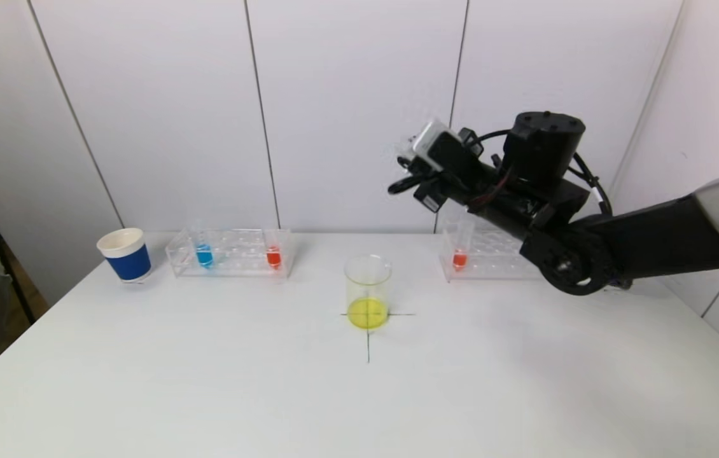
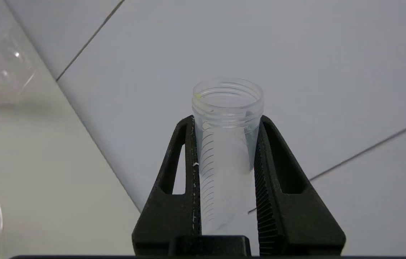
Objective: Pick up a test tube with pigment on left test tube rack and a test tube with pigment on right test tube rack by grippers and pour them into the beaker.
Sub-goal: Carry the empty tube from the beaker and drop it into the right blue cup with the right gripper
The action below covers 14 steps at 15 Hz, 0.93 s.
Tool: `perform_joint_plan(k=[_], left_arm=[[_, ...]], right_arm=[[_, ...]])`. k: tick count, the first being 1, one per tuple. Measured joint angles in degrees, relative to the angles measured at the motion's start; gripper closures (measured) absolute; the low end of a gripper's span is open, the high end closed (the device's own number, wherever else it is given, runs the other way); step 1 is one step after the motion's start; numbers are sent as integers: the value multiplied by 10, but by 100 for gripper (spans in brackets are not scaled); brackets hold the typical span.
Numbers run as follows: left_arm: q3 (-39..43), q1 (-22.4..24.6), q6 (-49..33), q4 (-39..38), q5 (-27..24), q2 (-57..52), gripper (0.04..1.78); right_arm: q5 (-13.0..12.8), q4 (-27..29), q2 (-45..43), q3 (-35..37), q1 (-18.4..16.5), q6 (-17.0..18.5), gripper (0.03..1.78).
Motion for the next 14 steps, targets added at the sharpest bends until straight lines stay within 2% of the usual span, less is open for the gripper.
perform_joint_plan(k=[2, 7, 11, 14], left_arm=[[0, 0, 0, 0, 0, 0, 6], [0, 0, 0, 0, 0, 0, 6], [0, 0, 0, 0, 0, 0, 6], [0, 0, 0, 0, 0, 0, 6]], right_arm=[[-37, 34, -24, -27, -13, 78, 133], [-81, 154, -75, -79, -65, 249, 133], [-90, 297, -109, -145, -107, 380, 133], [-84, 398, -125, -195, -162, 445, 133]])
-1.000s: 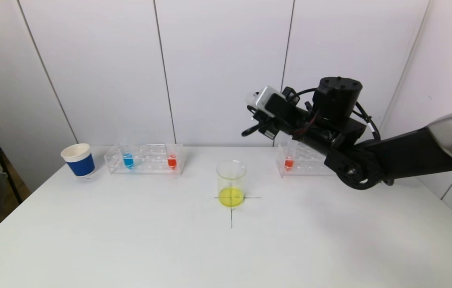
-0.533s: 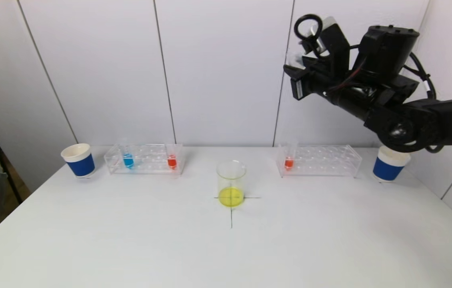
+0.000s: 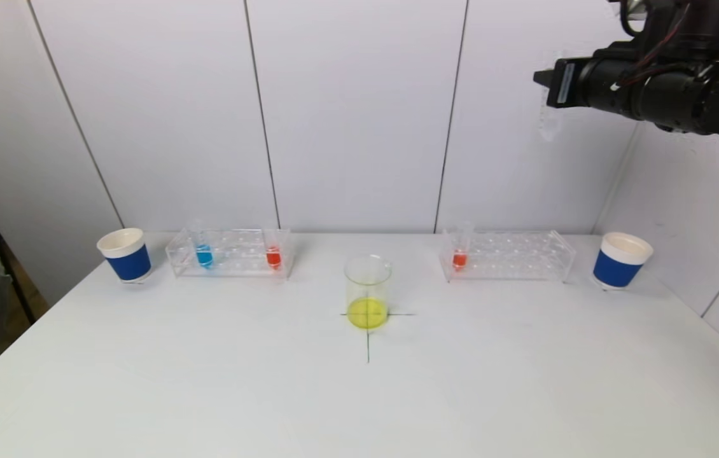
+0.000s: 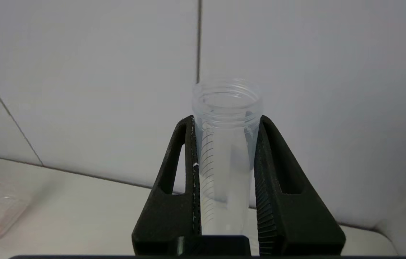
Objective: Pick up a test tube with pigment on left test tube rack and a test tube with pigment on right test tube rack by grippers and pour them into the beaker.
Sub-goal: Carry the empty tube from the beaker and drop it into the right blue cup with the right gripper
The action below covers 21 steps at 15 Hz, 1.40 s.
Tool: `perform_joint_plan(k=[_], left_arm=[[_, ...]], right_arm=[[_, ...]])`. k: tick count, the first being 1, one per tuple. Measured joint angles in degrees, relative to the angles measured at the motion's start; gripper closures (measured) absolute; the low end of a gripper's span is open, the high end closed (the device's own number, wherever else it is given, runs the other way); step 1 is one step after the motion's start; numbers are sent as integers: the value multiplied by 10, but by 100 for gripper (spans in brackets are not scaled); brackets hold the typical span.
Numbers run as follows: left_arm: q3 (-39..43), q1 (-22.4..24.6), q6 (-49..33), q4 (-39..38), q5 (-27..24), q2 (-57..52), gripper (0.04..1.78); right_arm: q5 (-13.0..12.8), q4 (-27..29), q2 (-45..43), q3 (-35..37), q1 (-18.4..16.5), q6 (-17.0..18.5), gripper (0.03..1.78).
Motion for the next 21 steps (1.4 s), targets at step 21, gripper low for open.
perform_joint_plan(k=[21], left_arm=[[0, 0, 0, 0, 0, 0, 6]], right_arm=[[104, -56, 89, 26, -318, 18, 133]])
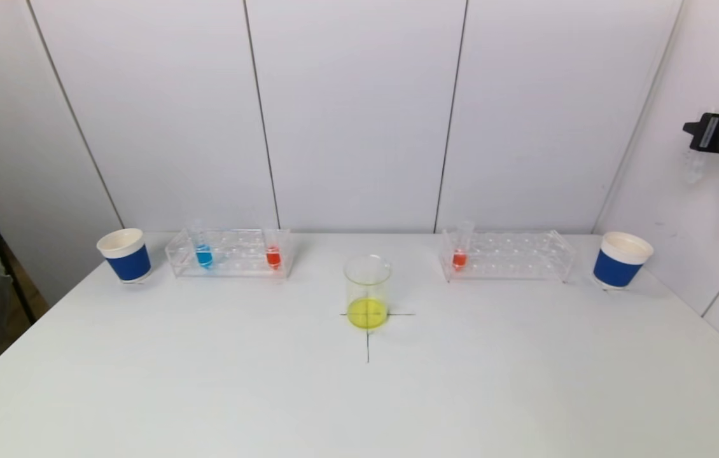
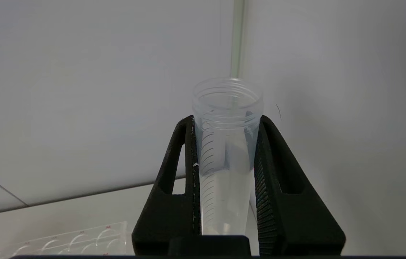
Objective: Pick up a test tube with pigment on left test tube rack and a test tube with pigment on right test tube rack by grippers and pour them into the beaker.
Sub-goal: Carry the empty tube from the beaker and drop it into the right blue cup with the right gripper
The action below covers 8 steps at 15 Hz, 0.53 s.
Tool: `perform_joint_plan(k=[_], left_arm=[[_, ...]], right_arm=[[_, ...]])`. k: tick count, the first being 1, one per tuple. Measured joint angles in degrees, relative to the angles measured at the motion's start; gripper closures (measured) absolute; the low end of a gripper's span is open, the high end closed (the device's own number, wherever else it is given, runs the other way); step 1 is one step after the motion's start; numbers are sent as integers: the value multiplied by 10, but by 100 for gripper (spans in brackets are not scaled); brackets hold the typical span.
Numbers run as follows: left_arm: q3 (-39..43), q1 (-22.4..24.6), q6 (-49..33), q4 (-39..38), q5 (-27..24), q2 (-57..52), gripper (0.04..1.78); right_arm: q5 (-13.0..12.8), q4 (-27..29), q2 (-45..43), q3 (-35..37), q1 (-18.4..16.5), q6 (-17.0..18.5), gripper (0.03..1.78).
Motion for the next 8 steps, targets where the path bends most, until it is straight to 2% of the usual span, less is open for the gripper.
perform_joint_plan(k=[3, 8], left_arm=[[0, 0, 0, 0, 0, 0, 6], [0, 0, 0, 0, 0, 0, 6]], right_arm=[[0, -59, 15, 40, 3, -3, 133], [0, -99, 35, 92, 11, -4, 133]])
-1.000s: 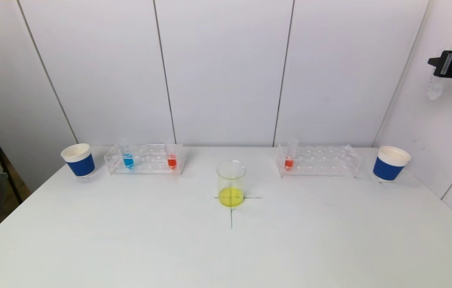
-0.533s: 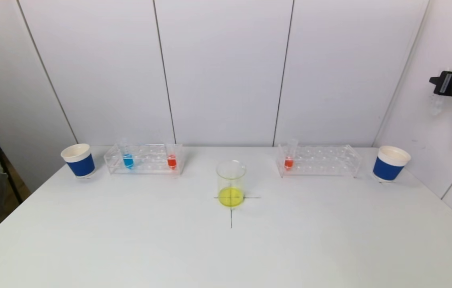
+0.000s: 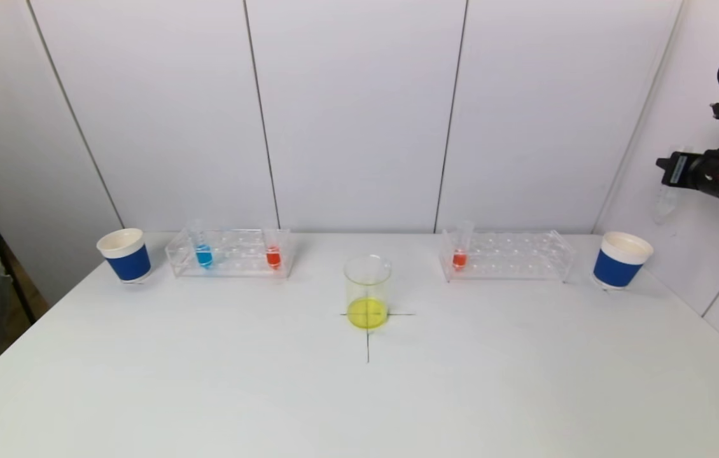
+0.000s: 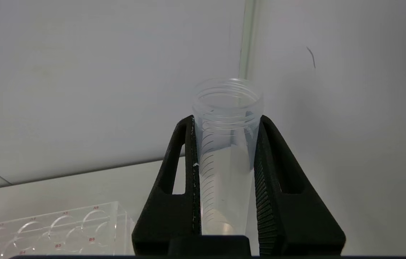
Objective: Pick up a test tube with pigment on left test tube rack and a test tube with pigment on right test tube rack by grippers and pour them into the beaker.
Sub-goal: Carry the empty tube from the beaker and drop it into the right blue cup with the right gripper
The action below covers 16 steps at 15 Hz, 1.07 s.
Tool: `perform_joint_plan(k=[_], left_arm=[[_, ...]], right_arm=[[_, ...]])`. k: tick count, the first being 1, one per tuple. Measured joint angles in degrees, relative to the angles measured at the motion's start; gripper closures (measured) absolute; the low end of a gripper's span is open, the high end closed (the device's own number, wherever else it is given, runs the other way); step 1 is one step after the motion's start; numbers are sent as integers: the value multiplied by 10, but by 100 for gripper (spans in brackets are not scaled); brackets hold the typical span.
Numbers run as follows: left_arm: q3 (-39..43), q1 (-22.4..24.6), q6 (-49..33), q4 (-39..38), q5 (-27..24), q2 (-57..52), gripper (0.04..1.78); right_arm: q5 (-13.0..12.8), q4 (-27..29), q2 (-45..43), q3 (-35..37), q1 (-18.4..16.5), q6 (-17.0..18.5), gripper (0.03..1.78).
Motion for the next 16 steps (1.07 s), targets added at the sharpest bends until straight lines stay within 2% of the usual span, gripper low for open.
perform_joint_plan(k=[3, 9, 13, 16], left_arm=[[0, 0, 0, 0, 0, 0, 6], [0, 0, 0, 0, 0, 0, 6], [0, 0, 0, 0, 0, 0, 6], [0, 0, 0, 0, 0, 0, 6]], right_arm=[[0, -51, 11, 35, 5, -1, 133], [0, -73, 29, 68, 12, -3, 133], [0, -138, 47, 98, 15, -4, 133], [0, -151, 61, 110, 17, -4, 133]])
